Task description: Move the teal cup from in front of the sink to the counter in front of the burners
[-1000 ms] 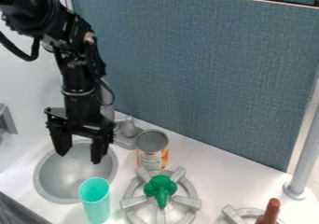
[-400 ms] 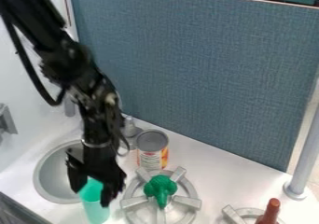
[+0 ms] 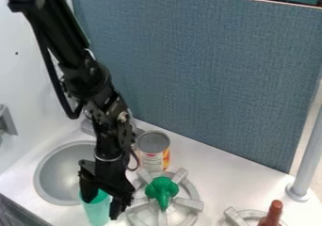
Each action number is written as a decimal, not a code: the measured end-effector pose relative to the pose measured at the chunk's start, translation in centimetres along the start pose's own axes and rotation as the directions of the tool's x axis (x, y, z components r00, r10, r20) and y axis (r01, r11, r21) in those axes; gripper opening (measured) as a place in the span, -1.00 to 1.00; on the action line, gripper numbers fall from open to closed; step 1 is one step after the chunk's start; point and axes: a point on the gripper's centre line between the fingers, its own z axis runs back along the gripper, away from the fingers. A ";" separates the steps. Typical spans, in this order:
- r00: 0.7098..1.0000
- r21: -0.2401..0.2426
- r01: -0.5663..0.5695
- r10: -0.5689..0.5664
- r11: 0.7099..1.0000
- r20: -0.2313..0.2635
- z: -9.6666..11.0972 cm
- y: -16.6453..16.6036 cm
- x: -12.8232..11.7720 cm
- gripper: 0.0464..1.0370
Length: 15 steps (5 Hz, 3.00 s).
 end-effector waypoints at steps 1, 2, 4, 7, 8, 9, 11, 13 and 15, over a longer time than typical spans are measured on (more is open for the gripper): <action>1.000 -0.022 0.011 -0.011 1.000 0.007 -1.0 -0.3 0.8 0.81; 1.000 -0.037 0.006 -0.006 0.999 -0.001 -1.6 -0.5 0.8 0.24; 1.000 -0.024 -0.012 0.011 1.000 -0.029 -1.1 0.2 -0.2 -0.75; 0.974 0.088 0.205 -0.212 0.975 0.076 7.9 -7.2 -2.0 -0.86; 0.940 0.032 0.334 -0.335 0.942 0.058 6.4 -11.0 -1.3 -0.86; 0.907 0.014 0.417 -0.418 0.909 0.049 4.3 -13.0 -0.1 -0.86; 0.861 -0.012 0.508 -0.508 0.861 0.024 0.9 -15.1 1.5 -0.86; 0.858 -0.021 0.512 -0.509 0.859 0.073 0.3 -15.6 2.0 -0.81; 0.885 -0.028 0.466 -0.465 0.885 0.026 0.7 -15.1 1.4 0.21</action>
